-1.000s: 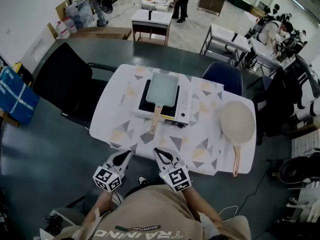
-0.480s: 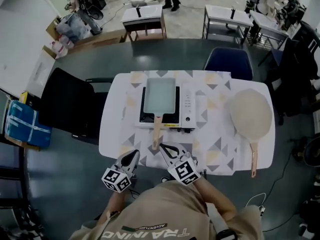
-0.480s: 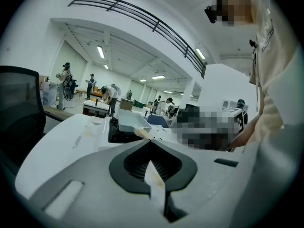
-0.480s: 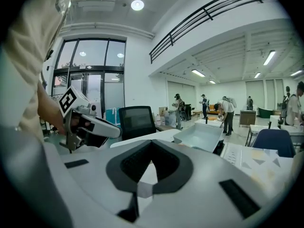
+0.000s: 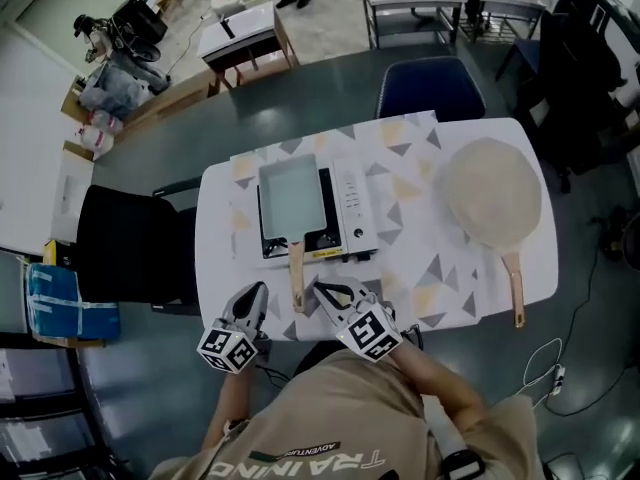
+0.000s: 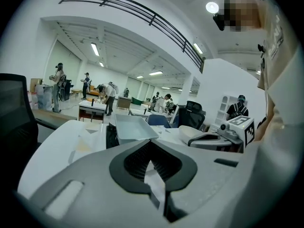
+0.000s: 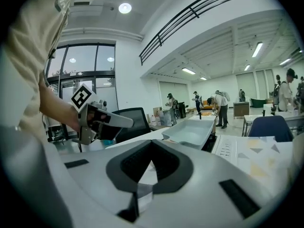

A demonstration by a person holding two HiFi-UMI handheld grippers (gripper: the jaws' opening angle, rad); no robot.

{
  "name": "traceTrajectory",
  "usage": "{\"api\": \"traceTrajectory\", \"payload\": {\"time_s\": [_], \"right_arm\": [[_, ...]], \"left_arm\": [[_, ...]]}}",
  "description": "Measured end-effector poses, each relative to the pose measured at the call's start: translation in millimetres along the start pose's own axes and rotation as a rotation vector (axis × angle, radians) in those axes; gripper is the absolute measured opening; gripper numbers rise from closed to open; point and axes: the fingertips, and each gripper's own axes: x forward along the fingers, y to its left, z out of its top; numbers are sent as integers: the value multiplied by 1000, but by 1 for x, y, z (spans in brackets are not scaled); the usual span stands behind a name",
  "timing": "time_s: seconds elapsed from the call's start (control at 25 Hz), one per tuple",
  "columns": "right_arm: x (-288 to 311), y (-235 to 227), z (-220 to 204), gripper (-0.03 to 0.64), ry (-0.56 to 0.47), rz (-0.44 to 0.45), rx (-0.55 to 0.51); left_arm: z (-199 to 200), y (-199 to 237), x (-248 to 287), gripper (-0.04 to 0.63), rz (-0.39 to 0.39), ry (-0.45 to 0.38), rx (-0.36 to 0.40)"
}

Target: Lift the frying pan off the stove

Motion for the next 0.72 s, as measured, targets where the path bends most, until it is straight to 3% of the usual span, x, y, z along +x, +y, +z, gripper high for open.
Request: {"api": "traceTrajectory", "payload": {"time_s": [0.2, 0.4, 0.72], "right_arm": [[6, -4, 5, 3, 0, -41, 3], [3, -6, 21, 3, 25, -113, 2], [10, -16, 33, 3, 30, -230, 19]], "left_arm": [[8, 3, 15, 0, -91, -10, -46], [13, 15, 13, 0, -130, -1, -80], [19, 24, 35, 0, -247, 22, 8]]}}
